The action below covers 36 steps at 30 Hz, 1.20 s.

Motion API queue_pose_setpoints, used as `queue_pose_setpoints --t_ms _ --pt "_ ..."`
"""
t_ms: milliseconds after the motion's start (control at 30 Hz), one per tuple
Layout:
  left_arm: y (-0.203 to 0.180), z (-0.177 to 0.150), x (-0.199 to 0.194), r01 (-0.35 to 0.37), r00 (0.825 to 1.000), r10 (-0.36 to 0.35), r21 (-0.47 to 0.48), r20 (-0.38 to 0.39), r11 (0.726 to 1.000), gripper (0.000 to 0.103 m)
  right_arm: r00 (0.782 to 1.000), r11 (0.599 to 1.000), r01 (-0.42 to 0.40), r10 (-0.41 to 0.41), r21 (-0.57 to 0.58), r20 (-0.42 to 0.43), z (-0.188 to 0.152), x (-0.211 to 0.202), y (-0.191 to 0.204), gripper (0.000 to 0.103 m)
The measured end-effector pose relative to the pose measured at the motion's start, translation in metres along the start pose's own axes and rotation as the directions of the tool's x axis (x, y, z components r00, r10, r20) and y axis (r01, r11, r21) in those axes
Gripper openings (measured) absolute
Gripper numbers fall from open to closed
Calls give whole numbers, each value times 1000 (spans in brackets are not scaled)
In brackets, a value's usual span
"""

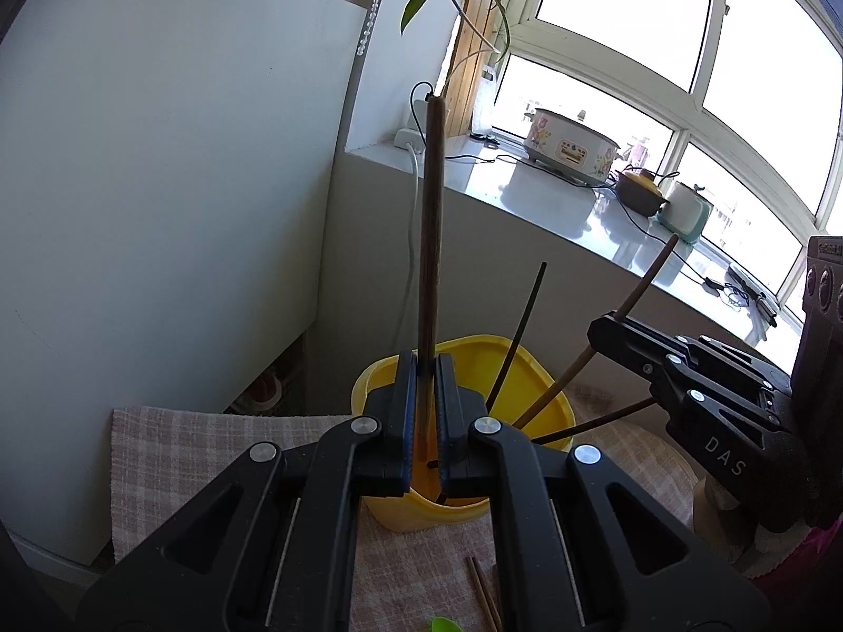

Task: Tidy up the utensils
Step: 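Lower both wooden chopsticks into the yellow container and open both tools, then move the left tool to the green spoon while the right tool approaches the wooden chopsticks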

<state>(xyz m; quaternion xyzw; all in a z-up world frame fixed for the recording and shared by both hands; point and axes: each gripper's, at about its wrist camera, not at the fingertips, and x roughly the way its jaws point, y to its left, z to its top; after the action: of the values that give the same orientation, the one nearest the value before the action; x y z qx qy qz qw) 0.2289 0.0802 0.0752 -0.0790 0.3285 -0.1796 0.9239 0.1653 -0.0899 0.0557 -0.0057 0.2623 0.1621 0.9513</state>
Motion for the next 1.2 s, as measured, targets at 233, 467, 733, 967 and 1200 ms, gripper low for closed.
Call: queue_pose_setpoints --t_ms 233,467,733,967,1200 --pt "2 -10 10 6 999 -6 -15 -46 1000 4 1000 1000 10 -10 -9 -28 -9 4 -1 4" --pt "-4 -13 5 1 999 -1 -8 -47 1000 9 999 1000 4 -4 2 -48 -12 2 -4 5" --pt "-8 -18 -16 -5 1000 5 -9 -20 1000 20 1000 1000 19 -19 -2 -14 -12 -14 -4 36" --pt "-11 -21 -33 -10 1000 10 -6 -2 1000 20 1000 1000 19 -19 -4 8 -14 -30 -1 36" --pt "-19 -27 -55 -10 1000 10 4 20 1000 20 999 1000 23 -22 -8 37 -16 -51 0 36"
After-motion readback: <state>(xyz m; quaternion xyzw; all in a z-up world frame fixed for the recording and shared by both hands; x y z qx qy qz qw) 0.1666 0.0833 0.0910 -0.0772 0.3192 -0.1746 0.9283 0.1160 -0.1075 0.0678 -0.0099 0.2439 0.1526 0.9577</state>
